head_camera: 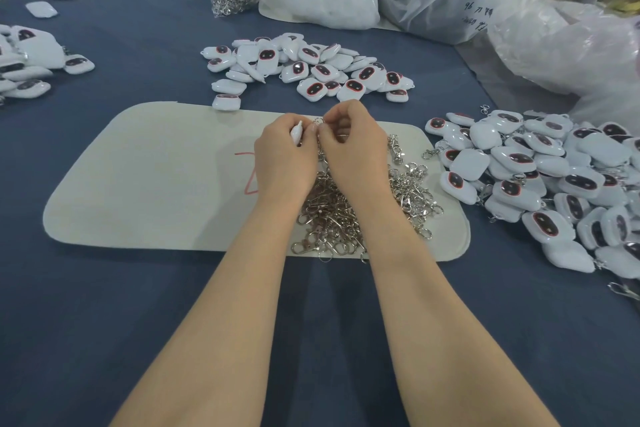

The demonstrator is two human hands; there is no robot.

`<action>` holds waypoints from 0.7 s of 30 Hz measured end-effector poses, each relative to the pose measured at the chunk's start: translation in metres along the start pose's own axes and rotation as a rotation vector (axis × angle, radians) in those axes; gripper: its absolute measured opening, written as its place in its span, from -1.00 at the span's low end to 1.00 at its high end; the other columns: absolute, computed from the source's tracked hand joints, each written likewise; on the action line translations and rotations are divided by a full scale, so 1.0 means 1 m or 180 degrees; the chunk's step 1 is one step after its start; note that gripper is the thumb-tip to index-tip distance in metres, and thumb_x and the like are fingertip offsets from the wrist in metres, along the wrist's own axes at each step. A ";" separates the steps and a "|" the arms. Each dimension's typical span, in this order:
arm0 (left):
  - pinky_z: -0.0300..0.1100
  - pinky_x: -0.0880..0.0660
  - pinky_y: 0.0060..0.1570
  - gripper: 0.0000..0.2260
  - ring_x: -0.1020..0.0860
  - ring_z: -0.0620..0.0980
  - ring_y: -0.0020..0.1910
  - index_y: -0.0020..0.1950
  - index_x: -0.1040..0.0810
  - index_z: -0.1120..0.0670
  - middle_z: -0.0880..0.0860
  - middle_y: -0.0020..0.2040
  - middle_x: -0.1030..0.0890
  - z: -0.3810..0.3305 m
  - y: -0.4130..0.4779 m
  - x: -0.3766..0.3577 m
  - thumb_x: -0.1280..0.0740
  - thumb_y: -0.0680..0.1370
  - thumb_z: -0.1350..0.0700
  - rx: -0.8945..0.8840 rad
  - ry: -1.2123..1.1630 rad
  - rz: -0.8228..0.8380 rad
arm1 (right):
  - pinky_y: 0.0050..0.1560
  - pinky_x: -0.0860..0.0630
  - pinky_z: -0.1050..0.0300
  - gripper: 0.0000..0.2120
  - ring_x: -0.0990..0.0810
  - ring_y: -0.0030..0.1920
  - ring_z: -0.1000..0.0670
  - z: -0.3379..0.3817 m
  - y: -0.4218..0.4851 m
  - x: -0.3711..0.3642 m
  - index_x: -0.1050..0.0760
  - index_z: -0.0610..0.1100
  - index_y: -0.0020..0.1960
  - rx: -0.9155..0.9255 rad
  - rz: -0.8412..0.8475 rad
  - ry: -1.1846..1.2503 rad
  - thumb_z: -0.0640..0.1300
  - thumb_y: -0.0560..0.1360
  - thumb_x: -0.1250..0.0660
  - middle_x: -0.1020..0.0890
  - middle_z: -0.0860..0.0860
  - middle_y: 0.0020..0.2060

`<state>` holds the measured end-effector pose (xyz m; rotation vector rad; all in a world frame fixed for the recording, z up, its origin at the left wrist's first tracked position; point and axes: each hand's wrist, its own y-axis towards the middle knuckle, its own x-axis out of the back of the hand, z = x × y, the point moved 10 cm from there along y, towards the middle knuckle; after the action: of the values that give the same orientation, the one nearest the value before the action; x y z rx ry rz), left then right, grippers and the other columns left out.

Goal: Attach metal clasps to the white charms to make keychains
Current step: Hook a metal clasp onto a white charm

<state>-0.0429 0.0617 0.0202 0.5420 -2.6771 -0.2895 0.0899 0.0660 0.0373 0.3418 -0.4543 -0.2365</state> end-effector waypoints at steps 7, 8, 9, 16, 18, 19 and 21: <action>-0.25 -0.32 -0.21 -0.88 -0.49 -0.04 -0.17 -0.04 -0.60 0.14 -0.03 -0.18 -0.57 -0.001 -0.001 0.002 -0.27 0.56 0.17 -0.0032 0.0239 -0.0051 | -0.13 -0.44 0.25 -0.88 -0.46 -0.25 0.11 -0.001 -0.001 -0.007 -0.42 -0.12 -0.11 0.0011 0.0212 -0.0068 -0.31 0.48 -0.30 -0.51 0.10 -0.28; -0.25 -0.32 -0.21 -0.88 -0.48 -0.04 -0.17 -0.04 -0.60 0.13 -0.03 -0.18 -0.57 -0.001 -0.001 0.002 -0.27 0.56 0.17 -0.0038 0.0252 -0.0042 | -0.12 -0.45 0.21 -0.88 -0.48 -0.22 0.05 0.000 -0.002 -0.008 -0.41 -0.12 -0.11 0.0042 0.0239 -0.0091 -0.32 0.48 -0.29 -0.52 0.07 -0.27; -0.26 -0.32 -0.22 -0.88 -0.48 -0.04 -0.18 -0.04 -0.59 0.13 -0.03 -0.18 -0.56 -0.002 -0.001 0.002 -0.27 0.56 0.17 -0.0044 0.0259 -0.0033 | -0.13 -0.45 0.19 -0.87 -0.49 -0.21 0.01 0.002 -0.002 -0.008 -0.40 -0.12 -0.12 0.0081 0.0258 -0.0120 -0.32 0.48 -0.28 -0.53 0.03 -0.25; -0.31 -0.29 -0.28 -0.91 -0.49 -0.06 -0.22 -0.10 -0.58 0.11 -0.05 -0.22 -0.56 0.000 -0.002 0.001 -0.28 0.55 0.17 0.0021 0.0184 0.0024 | -0.07 -0.50 -0.06 -0.86 -0.54 -0.14 -0.15 0.011 -0.004 -0.008 -0.36 -0.14 -0.13 0.0352 0.0280 -0.0265 -0.34 0.50 -0.25 -0.57 -0.13 -0.20; -0.28 -0.33 -0.26 -0.91 -0.50 -0.05 -0.21 -0.10 -0.58 0.11 -0.02 -0.21 -0.58 0.001 -0.001 -0.001 -0.29 0.55 0.16 0.0071 0.0140 0.0112 | -0.07 -0.50 -0.03 -0.86 -0.54 -0.14 -0.14 0.007 -0.003 -0.007 -0.37 -0.14 -0.13 0.0310 0.0254 -0.0241 -0.34 0.49 -0.26 -0.57 -0.11 -0.20; -0.25 -0.37 -0.23 -0.92 -0.52 -0.02 -0.20 -0.11 -0.58 0.10 0.01 -0.20 -0.60 0.001 -0.001 -0.004 -0.30 0.54 0.15 0.0105 0.0109 0.0200 | -0.09 -0.49 0.04 -0.87 -0.54 -0.15 -0.11 0.004 -0.003 -0.006 -0.37 -0.13 -0.13 0.0275 0.0224 -0.0237 -0.33 0.49 -0.26 -0.57 -0.08 -0.21; -0.13 -0.51 -0.18 -0.96 -0.59 0.06 -0.19 -0.10 -0.53 0.08 0.07 -0.17 -0.63 0.004 -0.002 -0.009 -0.33 0.52 0.12 0.0286 -0.0115 0.0382 | -0.17 -0.45 0.24 -0.86 -0.51 -0.22 -0.01 -0.002 -0.002 0.000 -0.38 -0.11 -0.13 0.0192 0.0107 -0.0218 -0.32 0.48 -0.27 -0.54 0.00 -0.25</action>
<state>-0.0364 0.0647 0.0126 0.4036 -2.7547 -0.1468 0.0905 0.0651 0.0352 0.3856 -0.5353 -0.2025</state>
